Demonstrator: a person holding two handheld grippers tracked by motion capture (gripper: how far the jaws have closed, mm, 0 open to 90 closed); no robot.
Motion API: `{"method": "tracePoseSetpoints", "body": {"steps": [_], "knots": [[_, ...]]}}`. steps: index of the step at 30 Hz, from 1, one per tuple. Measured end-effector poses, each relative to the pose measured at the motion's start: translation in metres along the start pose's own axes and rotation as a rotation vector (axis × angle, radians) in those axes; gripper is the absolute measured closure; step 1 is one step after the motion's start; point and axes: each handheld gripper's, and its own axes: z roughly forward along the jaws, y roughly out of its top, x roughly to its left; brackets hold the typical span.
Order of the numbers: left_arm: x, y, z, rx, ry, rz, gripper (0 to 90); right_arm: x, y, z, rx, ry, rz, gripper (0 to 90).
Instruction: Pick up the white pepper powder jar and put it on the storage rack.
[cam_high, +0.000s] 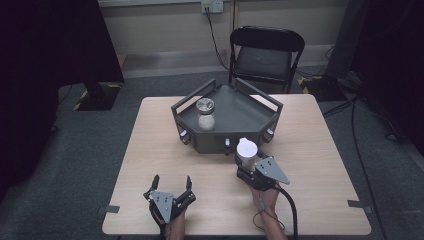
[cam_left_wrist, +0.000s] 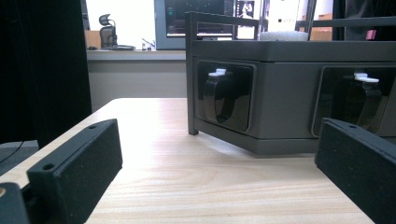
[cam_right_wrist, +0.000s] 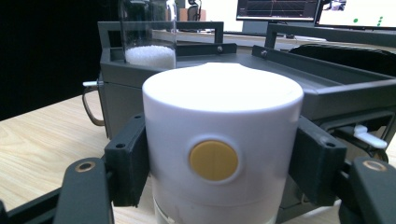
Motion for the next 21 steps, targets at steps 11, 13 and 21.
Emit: {"method": "tracePoseSetpoints", "body": {"steps": [11,13,21], "knots": [[0.0,0.0,0.0,0.0,0.0,0.0,0.2,-0.004,0.012,-0.006,-0.016,0.023,-0.025,30.3],[0.0,0.0,0.0,0.0,0.0,0.0,0.2,-0.004,0.015,-0.006,-0.015,0.028,-0.026,30.3],[0.0,0.0,0.0,0.0,0.0,0.0,0.2,-0.009,0.027,-0.008,-0.019,0.052,-0.025,30.3]]}}
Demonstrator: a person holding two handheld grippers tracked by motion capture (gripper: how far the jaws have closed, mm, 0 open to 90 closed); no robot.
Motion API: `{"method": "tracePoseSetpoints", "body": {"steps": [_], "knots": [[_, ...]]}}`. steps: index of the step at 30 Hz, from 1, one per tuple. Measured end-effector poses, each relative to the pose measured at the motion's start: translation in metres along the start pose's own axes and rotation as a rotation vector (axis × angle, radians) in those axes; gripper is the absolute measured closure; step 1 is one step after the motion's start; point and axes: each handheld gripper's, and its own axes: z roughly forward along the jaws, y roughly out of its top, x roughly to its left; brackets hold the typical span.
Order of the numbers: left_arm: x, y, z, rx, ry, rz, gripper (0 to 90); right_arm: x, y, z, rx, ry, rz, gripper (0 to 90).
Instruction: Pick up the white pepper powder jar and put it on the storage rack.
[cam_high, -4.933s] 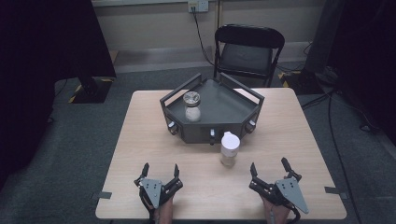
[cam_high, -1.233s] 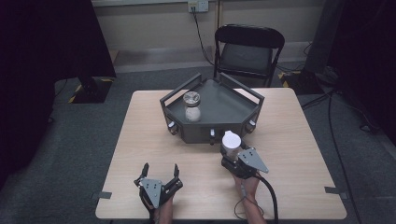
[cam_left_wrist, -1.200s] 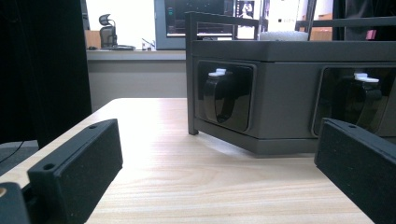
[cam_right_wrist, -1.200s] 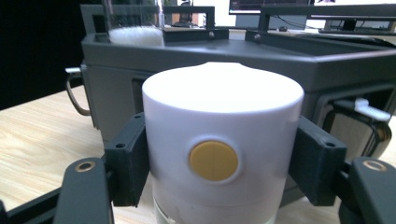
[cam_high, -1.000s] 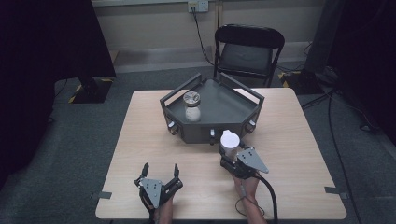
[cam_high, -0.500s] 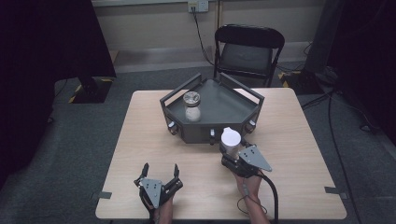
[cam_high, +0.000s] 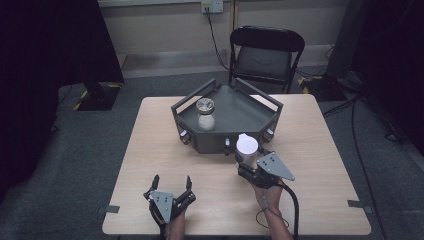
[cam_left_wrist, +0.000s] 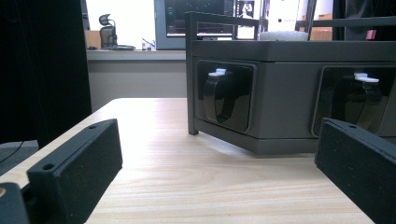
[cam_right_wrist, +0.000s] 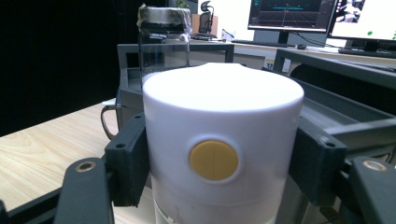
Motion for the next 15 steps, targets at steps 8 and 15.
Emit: {"method": "tracePoseSetpoints", "body": {"steps": [8,15], "knots": [[0.0,0.0,0.0,0.0,0.0,0.0,0.2,-0.005,0.013,0.0,-0.015,0.023,-0.003,30.4],[0.0,0.0,0.0,0.0,0.0,0.0,0.2,-0.016,0.026,0.001,-0.014,0.059,0.017,30.3]]}}
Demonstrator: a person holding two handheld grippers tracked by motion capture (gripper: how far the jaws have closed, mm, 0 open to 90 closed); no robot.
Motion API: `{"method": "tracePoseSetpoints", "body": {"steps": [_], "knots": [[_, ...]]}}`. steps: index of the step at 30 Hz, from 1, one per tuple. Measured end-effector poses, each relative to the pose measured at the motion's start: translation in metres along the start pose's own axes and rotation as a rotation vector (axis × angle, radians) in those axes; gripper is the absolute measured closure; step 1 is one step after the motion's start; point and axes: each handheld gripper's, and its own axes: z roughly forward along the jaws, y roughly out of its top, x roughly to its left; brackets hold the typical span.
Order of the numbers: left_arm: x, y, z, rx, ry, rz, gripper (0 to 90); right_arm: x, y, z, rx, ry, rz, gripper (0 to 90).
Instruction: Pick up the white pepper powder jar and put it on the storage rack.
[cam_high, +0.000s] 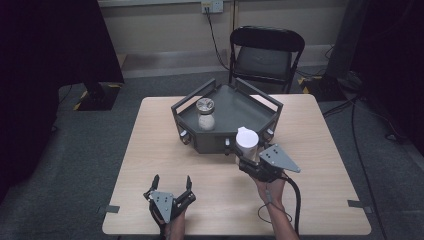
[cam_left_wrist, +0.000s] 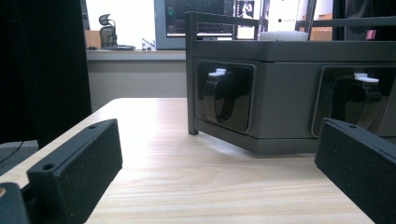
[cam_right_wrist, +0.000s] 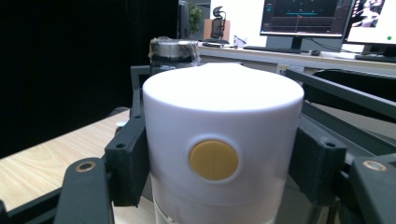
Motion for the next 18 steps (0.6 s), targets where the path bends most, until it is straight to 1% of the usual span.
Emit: {"method": "tracePoseSetpoints", "body": {"steps": [3,8,15,18], "knots": [[0.0,0.0,0.0,0.0,0.0,0.0,0.2,-0.001,0.006,0.001,-0.003,0.0,-0.004,30.3],[0.0,0.0,0.0,0.0,0.0,0.0,0.2,-0.004,0.016,0.003,-0.014,0.006,0.002,30.3],[0.0,0.0,0.0,-0.001,0.0,0.0,0.1,-0.006,0.032,0.008,-0.026,-0.005,0.0,30.3],[0.0,0.0,0.0,0.0,-0.002,0.0,0.2,-0.006,0.037,0.012,-0.037,-0.005,0.008,30.4]]}}
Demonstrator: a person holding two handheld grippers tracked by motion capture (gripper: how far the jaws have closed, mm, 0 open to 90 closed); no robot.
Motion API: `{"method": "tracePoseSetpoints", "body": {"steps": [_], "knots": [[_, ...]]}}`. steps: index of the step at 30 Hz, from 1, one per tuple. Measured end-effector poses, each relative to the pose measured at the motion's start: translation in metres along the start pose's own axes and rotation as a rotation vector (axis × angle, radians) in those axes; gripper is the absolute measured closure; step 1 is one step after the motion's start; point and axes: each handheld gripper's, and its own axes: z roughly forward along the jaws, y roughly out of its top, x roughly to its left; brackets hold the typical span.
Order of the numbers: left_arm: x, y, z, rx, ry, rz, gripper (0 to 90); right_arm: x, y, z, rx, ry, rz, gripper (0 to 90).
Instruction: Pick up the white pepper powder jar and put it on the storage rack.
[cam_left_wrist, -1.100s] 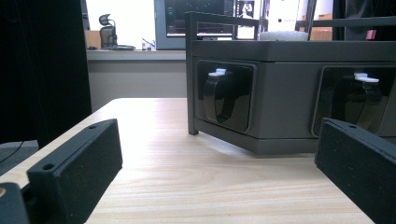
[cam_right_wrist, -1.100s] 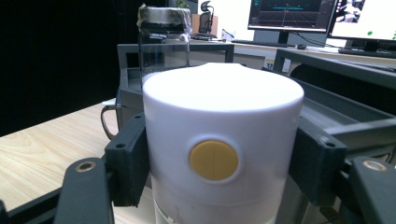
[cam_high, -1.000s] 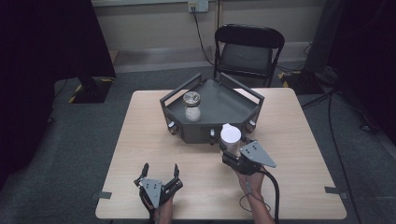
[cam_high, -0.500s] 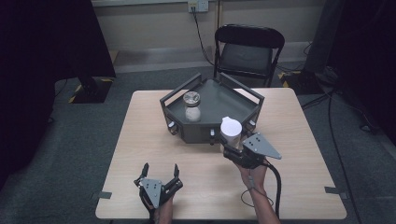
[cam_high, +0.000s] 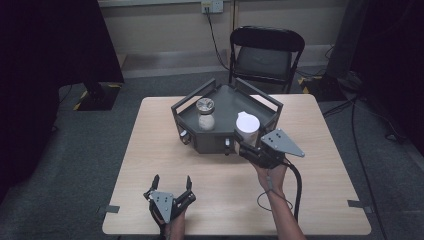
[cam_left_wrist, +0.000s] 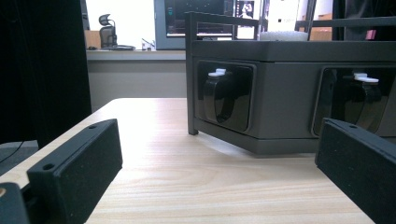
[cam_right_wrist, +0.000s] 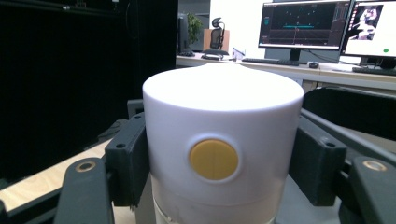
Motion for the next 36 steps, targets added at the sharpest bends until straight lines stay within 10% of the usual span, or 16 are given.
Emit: {"method": "tracePoseSetpoints", "body": {"steps": [36], "knots": [[0.001,0.0,-0.001,0.0,-0.005,0.0,0.2,0.009,0.022,0.085,0.015,-0.165,0.005,30.4]]}}
